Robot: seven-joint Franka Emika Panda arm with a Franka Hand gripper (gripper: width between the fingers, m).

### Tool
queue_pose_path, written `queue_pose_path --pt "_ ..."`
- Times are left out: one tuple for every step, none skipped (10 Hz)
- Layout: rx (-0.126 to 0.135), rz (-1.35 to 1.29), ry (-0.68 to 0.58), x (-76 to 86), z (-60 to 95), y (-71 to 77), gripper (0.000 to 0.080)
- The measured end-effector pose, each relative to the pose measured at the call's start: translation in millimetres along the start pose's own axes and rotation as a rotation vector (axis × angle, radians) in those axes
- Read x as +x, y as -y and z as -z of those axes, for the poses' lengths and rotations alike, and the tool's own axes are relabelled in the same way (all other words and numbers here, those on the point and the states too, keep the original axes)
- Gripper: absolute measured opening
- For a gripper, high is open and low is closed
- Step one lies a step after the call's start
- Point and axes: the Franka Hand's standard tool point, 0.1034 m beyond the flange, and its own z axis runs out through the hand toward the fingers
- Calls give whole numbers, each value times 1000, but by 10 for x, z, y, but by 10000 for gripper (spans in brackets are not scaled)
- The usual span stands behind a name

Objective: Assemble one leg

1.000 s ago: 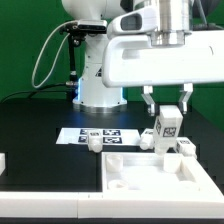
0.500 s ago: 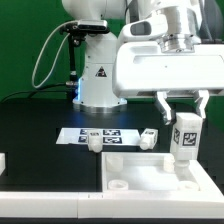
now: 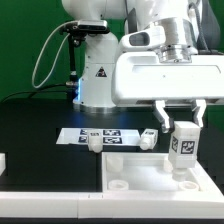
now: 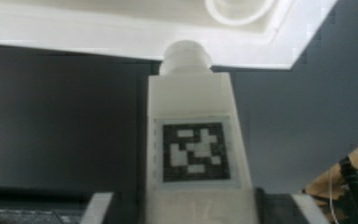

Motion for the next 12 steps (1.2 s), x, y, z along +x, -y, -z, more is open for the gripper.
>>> queue_pose_path --pt "-1 2 -33 9 6 28 285" --pt "1 5 -31 -33 5 48 285" --pt "3 7 -22 -91 3 65 285" --pt "3 8 -13 -147 10 68 285" --pt "6 9 2 -194 -1 79 285" --pt "9 11 10 -235 -6 102 285" --pt "14 14 21 -263 -15 135 285" --pt "18 17 26 -279 -26 169 285" --pt "22 21 31 -295 -37 209 285" --pt "28 25 33 -296 -38 253 285" --pt "31 28 34 -297 -38 283 285" --pt "30 29 28 -296 -42 281 285"
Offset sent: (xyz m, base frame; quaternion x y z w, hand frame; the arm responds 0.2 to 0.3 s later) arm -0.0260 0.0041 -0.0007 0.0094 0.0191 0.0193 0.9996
